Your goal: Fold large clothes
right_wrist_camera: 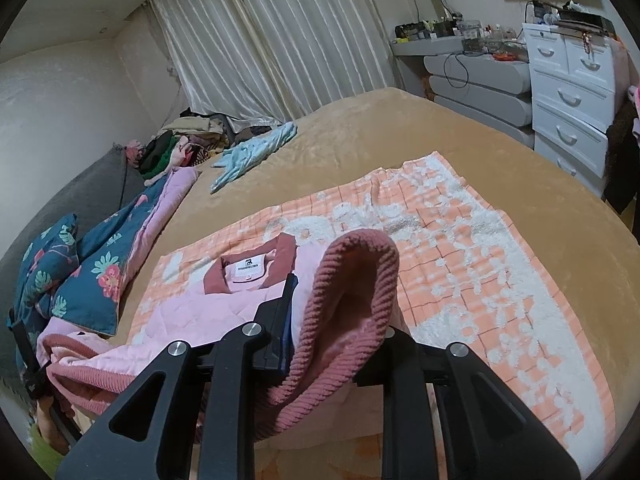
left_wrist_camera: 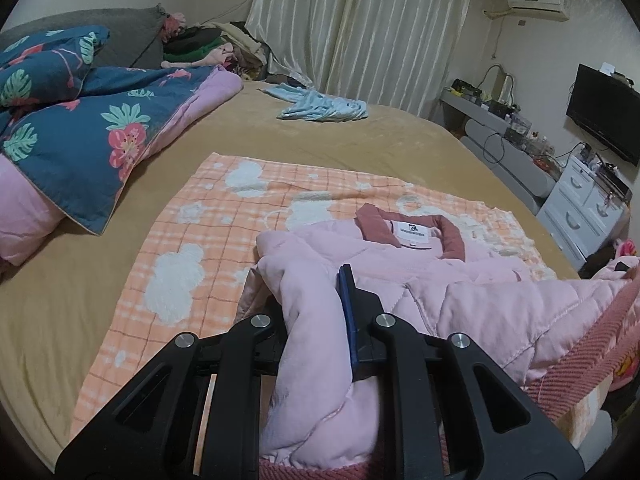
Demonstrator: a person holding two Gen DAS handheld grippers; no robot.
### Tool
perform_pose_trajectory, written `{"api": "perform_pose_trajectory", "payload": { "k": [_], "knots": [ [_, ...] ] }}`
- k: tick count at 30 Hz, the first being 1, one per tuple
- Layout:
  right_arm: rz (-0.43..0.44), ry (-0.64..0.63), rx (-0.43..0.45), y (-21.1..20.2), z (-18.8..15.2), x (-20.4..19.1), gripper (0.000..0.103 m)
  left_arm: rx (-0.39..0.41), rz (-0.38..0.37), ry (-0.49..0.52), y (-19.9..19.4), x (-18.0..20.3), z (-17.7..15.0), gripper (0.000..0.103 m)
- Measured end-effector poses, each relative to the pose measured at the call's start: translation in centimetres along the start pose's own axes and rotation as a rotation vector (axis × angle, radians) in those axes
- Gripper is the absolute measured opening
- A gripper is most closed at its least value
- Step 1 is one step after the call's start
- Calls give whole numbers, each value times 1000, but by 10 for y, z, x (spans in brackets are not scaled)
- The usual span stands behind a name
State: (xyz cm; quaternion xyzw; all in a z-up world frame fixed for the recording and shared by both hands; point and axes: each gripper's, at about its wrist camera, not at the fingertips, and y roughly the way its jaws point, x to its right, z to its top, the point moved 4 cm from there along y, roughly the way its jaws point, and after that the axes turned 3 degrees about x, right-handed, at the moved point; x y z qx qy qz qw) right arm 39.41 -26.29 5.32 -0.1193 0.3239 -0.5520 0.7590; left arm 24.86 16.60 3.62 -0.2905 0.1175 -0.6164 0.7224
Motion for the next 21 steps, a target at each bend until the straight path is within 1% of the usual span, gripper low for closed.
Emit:
{"api": "perform_pose_trajectory", "payload": {
  "k": [5,7,11,12,13,18,20,21],
  "knots": [
    [18,34,-20,16,3,4,24,-7,13,7,13,-4,-1,11],
    [49,76,-34,23,3,8,31,-10,21,7,19,-6,-3,11],
    [120,177,-54,34,5,19,40,-3,23,-15,24,-10,-6,11],
    [135,190,-55,36,5,21,50,3,21,-19,24,-10,-7,11],
    [150,197,-54,37,6,21,57,9,20,-20,24,-10,-7,11],
    [176,191,-31,41,8,18,62,23,21,-20,28,-9,-7,11],
    [198,196,-8,41,10,17,71,26,16,-25,29,-10,-7,11],
    [217,197,7,40,10,16,79,28,13,-28,30,-10,-6,11]
  ]
}}
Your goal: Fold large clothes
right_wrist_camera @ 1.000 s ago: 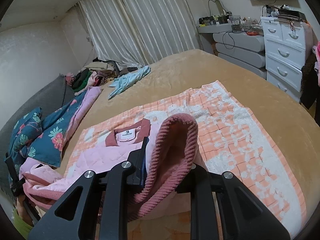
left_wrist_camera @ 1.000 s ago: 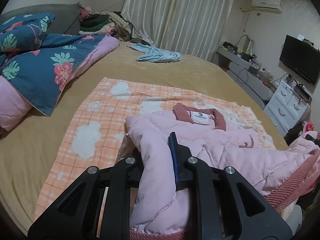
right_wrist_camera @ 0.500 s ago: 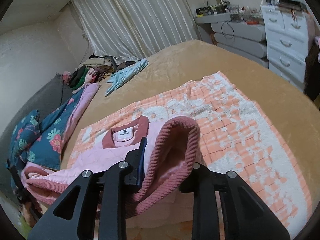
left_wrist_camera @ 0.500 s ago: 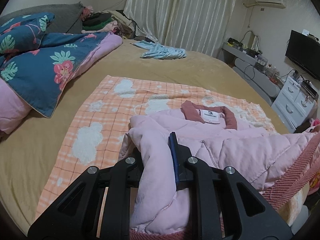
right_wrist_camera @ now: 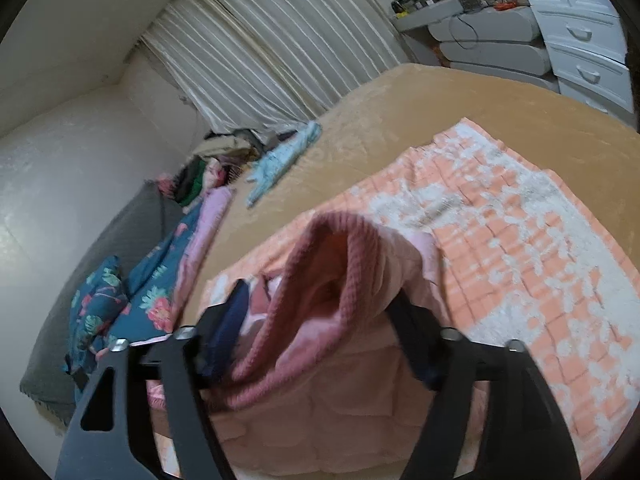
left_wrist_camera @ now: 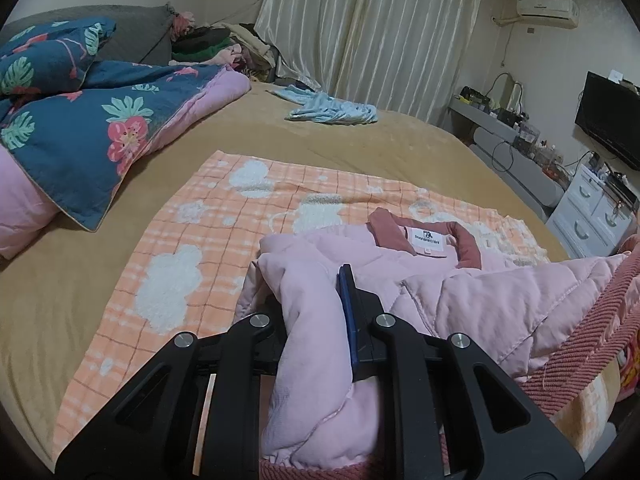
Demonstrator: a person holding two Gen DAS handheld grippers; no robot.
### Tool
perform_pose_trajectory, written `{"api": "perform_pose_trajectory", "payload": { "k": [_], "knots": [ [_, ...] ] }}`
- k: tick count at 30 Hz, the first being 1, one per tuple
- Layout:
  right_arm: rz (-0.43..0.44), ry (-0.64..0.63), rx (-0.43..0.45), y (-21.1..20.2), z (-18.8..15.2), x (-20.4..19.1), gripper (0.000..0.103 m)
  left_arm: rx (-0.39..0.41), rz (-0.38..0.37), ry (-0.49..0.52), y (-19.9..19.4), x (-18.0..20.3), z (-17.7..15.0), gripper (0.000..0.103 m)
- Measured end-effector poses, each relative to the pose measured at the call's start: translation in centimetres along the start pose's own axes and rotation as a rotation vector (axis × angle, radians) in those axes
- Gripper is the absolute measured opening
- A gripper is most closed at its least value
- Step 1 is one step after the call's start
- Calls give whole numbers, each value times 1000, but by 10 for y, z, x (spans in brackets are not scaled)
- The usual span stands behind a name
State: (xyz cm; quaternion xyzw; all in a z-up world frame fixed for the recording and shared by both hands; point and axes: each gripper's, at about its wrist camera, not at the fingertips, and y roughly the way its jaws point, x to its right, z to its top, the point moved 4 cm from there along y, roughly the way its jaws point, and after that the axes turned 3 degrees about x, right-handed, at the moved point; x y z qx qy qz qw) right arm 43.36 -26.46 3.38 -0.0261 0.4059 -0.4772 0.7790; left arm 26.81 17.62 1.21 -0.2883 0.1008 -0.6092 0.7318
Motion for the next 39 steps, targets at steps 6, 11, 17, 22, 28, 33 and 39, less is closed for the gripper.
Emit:
{"api": "perform_pose_trajectory", "payload": {
  "k": [6,11,17,22,28,33,39],
  "knots": [
    [127,15,101,-10,2,-9,89,0,-18,-28,7,-3,2,11],
    [213,-12,227,-30,-7,-19,97,-1,-25,-35,15,-4,5,11],
    [35,-161,207,-13,-29,-22,98,-4,-14,-21,23,0,8,14],
    [-95,-245,96,28,-55,-6,98,-8,2,-5,30,3,9,19],
    [-150,-193,6,56,-72,26,98,4,-3,37,29,12,8,37],
    [-175,-226,-29,58,-84,28,98,12,-18,44,21,19,9,56],
    [-196,-255,-23,57,-85,27,98,28,-41,49,8,26,12,69]
  ]
}}
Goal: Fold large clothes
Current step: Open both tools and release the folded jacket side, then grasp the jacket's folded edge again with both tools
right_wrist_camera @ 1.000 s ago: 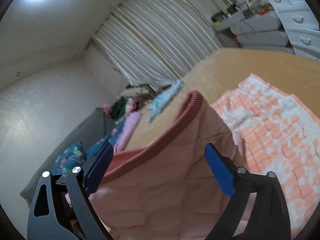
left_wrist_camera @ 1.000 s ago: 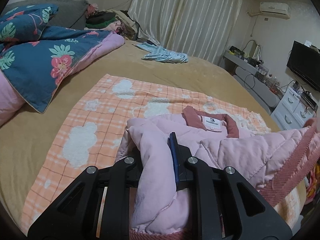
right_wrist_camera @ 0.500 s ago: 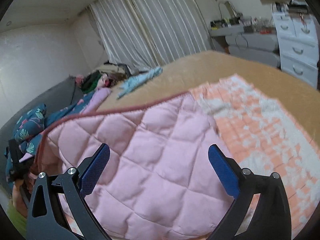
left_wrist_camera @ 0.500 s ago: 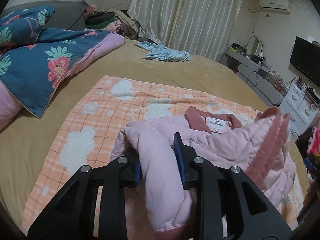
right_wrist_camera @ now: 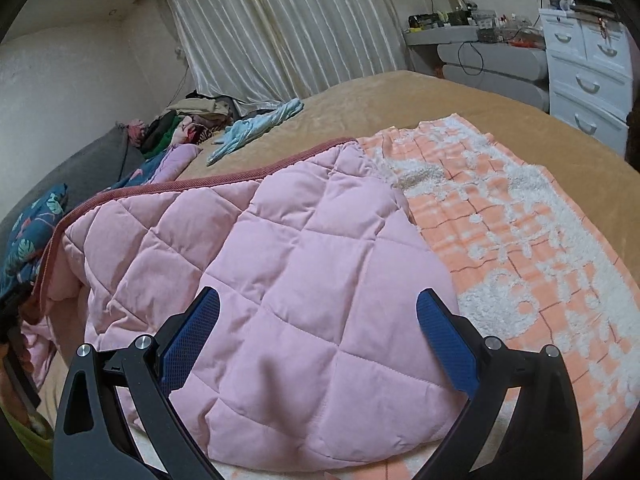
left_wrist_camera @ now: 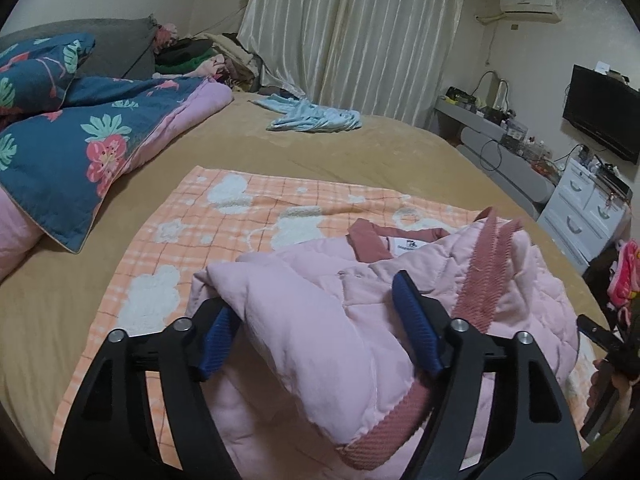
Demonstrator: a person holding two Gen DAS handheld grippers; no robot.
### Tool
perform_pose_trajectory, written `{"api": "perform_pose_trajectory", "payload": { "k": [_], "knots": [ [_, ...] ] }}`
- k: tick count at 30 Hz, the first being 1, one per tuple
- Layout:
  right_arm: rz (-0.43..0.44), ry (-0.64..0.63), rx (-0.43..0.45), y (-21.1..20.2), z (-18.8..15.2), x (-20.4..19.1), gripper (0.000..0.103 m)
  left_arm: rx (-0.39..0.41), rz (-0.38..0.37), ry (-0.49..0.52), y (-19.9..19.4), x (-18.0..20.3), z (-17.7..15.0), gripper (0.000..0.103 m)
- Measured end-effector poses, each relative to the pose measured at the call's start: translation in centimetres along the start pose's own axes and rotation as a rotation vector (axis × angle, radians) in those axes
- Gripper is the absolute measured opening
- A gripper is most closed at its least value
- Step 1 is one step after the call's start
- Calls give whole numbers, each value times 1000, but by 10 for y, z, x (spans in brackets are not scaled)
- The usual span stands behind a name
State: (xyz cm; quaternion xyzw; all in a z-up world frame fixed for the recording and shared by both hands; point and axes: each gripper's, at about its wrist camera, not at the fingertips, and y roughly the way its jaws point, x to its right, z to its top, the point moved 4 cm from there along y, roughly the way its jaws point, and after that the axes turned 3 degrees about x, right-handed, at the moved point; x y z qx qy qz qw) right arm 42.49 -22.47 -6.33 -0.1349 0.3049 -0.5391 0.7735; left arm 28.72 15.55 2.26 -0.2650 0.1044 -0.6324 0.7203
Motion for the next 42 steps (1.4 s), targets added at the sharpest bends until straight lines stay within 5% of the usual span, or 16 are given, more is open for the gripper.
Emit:
{"api": "perform_pose_trajectory", "payload": {
  "k": [13,18,26,31,34,36,37,38,40,42],
  "knots": [
    [-53,-51,12,-3,3,1,99,97,-118,-46,-50,13,9,92],
    [-91,-83,8,-1,5,4,99,199,-22,11,-77,6,16,93],
    [-178,-157,-64,20,-3,14,99,-20,156,-47,-12,-59,-33,94],
    [-175,-172,-116,33,-10,18,99,-252,13,-233,41,-96,-79,94],
    [-154,-173,-147,40,-14,21,98,-284,-58,-292,52,-97,-90,93],
    [-131,-148,-160,43,-16,25,97,-269,-66,-259,52,-87,-87,73],
    [-120,-137,-164,43,-17,25,88,-262,-76,-238,52,-80,-87,39],
    [-99,-123,-173,44,-18,25,82,-254,-72,-212,51,-73,-85,31],
    [-118,-133,-162,41,-16,24,46,-229,-14,-121,50,-60,-81,16],
    [-102,-136,-116,33,-8,19,31,-181,17,-80,45,-51,-70,13]
  ]
}}
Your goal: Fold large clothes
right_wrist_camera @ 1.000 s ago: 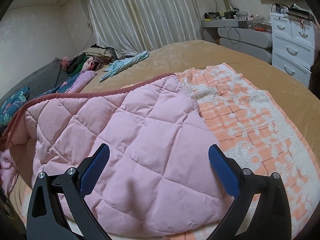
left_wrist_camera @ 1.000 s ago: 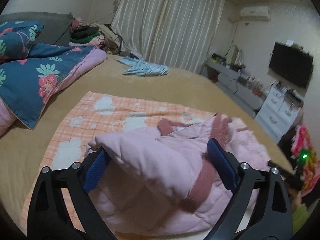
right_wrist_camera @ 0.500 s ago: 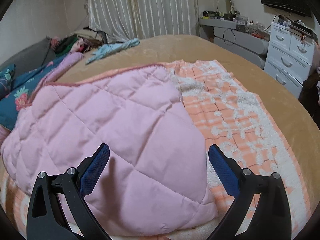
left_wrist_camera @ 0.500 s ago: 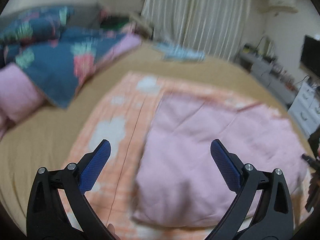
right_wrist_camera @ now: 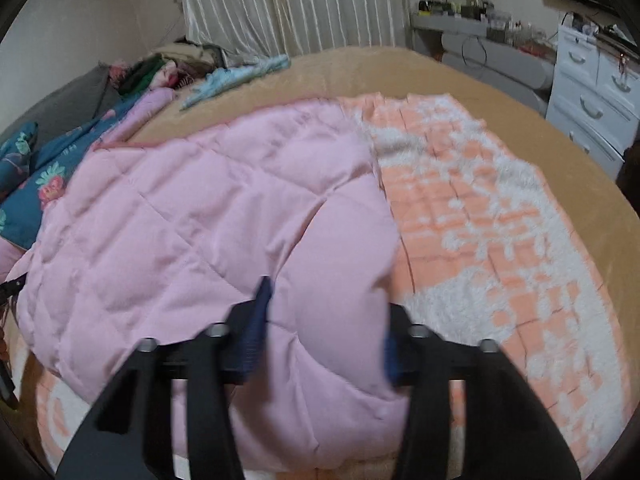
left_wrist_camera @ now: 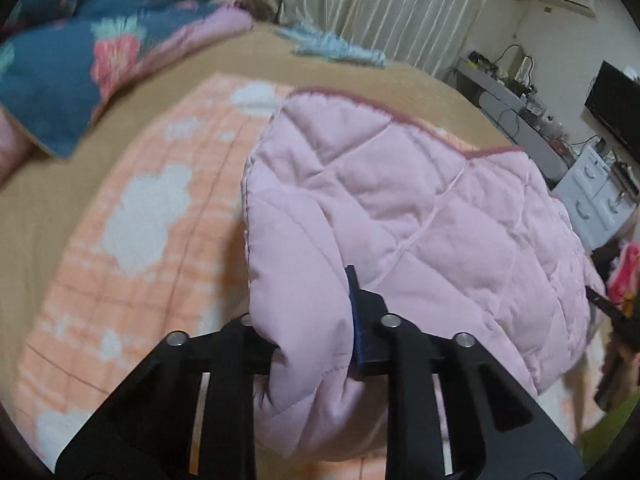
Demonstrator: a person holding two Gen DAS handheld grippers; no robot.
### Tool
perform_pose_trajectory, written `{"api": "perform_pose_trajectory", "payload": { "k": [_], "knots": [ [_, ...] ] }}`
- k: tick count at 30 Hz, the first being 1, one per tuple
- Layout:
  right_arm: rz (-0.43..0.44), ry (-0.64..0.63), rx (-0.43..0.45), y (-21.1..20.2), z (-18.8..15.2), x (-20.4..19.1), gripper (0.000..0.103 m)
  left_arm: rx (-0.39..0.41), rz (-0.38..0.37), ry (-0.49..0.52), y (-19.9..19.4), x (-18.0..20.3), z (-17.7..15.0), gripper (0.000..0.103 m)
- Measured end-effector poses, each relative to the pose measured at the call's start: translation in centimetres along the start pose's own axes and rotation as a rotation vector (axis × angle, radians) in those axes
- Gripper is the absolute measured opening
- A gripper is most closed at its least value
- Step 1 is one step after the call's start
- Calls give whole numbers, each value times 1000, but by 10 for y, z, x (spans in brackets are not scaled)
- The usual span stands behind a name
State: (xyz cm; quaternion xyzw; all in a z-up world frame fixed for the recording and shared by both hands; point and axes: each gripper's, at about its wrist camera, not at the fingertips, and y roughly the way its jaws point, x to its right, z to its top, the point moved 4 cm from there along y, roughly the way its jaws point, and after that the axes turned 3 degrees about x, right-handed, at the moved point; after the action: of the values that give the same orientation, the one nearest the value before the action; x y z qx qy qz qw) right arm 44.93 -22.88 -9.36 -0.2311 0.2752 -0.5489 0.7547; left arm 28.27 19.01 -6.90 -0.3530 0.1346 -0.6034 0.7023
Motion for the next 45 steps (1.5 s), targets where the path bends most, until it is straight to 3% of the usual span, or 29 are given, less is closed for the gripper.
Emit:
{"api": "perform_pose_trajectory", "payload": {
  "k": [5,8,23,29,32,35,36,38,40,42,45],
  "knots": [
    [-23,14,151,-21,26,-6,23,140,21,66,-14,20,42,11],
    [-63,17,168,-12,33,-4,22,166,45,91,-3,26,56,11],
    [-153,20,65,37,20,11,21,65,124,96,72,20,55,13],
    [-160,27,23,49,11,14,27,28,144,110,88,19,46,14],
    [-170,50,12,48,9,17,36,26,155,120,87,20,45,17],
    [-175,93,6,44,8,24,56,18,179,131,81,21,46,23],
    [-180,112,6,41,7,27,75,13,187,133,80,22,47,27],
    [-195,167,10,35,5,35,92,10,197,134,76,21,48,52],
    [-167,210,13,30,5,39,93,17,195,132,68,23,49,65],
    [-149,229,22,24,6,38,97,22,192,131,58,26,50,68],
    [-136,231,54,10,10,34,99,38,180,127,43,31,50,81]
  ]
}}
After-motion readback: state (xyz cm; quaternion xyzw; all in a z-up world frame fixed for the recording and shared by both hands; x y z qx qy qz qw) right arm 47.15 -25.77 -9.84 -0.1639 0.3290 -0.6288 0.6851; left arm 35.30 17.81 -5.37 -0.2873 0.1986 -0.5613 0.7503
